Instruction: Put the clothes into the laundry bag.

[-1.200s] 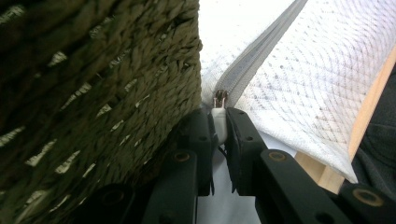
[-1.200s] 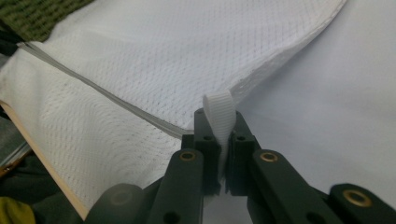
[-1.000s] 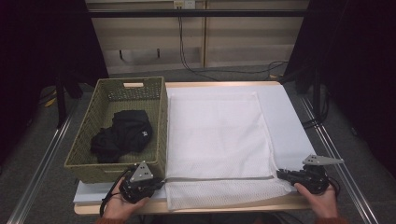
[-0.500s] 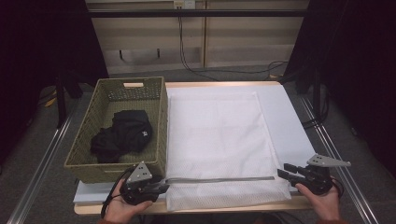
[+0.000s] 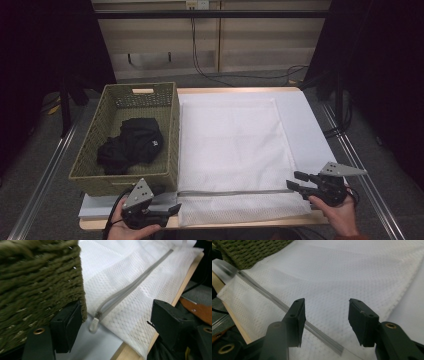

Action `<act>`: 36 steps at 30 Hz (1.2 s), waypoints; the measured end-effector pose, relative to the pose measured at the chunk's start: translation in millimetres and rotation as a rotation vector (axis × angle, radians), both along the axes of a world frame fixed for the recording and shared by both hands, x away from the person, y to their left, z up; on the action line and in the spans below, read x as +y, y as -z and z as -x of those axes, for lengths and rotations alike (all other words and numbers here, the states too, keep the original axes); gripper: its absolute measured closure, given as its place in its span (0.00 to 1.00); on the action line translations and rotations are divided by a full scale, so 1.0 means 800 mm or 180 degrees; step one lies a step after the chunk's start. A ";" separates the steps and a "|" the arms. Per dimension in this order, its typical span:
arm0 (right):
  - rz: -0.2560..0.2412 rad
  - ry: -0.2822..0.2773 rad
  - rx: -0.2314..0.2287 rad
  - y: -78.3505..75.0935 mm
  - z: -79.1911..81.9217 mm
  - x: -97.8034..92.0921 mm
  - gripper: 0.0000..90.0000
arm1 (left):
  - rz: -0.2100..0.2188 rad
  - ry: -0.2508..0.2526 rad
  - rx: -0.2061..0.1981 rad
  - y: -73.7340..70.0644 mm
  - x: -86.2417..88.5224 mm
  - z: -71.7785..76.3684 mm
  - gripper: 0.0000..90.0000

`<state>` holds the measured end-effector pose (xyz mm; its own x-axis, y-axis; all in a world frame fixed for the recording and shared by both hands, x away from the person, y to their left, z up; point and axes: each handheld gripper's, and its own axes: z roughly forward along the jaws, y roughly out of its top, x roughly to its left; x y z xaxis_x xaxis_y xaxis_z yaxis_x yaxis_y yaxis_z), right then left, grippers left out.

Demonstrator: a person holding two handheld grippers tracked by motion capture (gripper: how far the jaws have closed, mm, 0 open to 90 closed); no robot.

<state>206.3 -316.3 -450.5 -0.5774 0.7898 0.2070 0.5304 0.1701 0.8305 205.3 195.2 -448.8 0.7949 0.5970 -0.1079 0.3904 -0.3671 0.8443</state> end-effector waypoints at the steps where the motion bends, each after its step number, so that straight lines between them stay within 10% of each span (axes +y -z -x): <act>1: -0.0015 -0.0034 -0.0002 -0.001 -0.002 0.004 0.54 | -0.0003 -0.0040 -0.0020 -0.001 0.001 0.001 0.27; 14: 0.0179 -0.0689 0.0075 0.003 -0.025 0.082 0.54 | 0.0278 -0.0270 -0.0129 -0.010 0.009 0.017 0.23; 36: 0.0309 -0.1277 0.0390 0.028 -0.089 0.180 0.49 | 0.0064 -0.0203 -0.0287 -0.007 0.001 0.026 0.22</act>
<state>277.8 -172.1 -472.5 -0.8185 0.5269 0.2289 0.5000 0.4572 0.7355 184.6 195.9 -443.3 0.7624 0.6452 -0.0501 0.3346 -0.3267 0.8839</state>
